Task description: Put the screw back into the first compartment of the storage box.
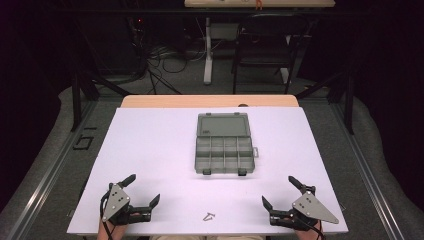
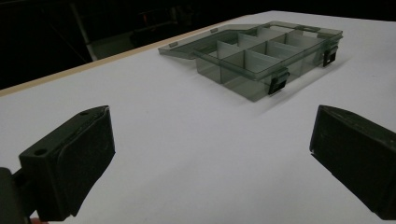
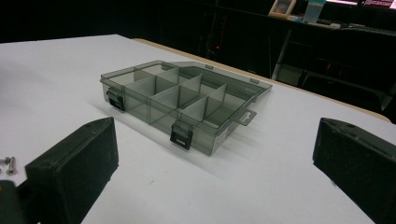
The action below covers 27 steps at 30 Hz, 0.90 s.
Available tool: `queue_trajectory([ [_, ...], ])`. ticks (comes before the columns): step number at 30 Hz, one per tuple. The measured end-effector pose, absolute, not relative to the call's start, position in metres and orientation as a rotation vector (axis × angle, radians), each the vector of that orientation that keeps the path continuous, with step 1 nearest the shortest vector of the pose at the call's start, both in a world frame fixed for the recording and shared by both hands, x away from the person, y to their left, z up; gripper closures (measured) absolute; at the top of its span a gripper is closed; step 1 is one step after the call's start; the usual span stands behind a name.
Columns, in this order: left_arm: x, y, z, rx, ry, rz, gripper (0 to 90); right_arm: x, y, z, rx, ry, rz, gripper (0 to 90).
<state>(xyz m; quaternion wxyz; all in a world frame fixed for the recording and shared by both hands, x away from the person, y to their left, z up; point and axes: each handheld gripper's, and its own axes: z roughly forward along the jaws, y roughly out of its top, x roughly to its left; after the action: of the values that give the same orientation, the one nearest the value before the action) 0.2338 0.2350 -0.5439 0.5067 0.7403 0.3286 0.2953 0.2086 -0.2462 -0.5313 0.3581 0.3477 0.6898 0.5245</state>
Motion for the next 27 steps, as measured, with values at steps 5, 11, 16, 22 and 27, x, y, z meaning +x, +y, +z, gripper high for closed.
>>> queue_trajectory([
  [5, 0.236, 0.222, -0.544, 1.797, 0.767, 0.687, 0.0, 0.208, -0.246, -0.531, 0.896, 1.779, 1.353, 0.0],
  [11, 0.239, 0.212, -0.544, 1.809, 0.754, 0.661, 0.0, 0.208, -0.245, -0.532, 0.896, 1.782, 1.352, 0.0],
  [16, 0.24, 0.205, -0.542, 1.833, 0.745, 0.647, 0.0, 0.209, -0.246, -0.532, 0.895, 1.787, 1.35, 0.0],
  [22, 0.243, 0.193, -0.542, 1.876, 0.721, 0.614, 0.0, 0.208, -0.246, -0.532, 0.894, 1.786, 1.354, 0.0],
  [27, 0.244, 0.177, -0.542, 1.915, 0.688, 0.572, 0.0, 0.208, -0.246, -0.532, 0.892, 1.788, 1.355, 0.0],
])
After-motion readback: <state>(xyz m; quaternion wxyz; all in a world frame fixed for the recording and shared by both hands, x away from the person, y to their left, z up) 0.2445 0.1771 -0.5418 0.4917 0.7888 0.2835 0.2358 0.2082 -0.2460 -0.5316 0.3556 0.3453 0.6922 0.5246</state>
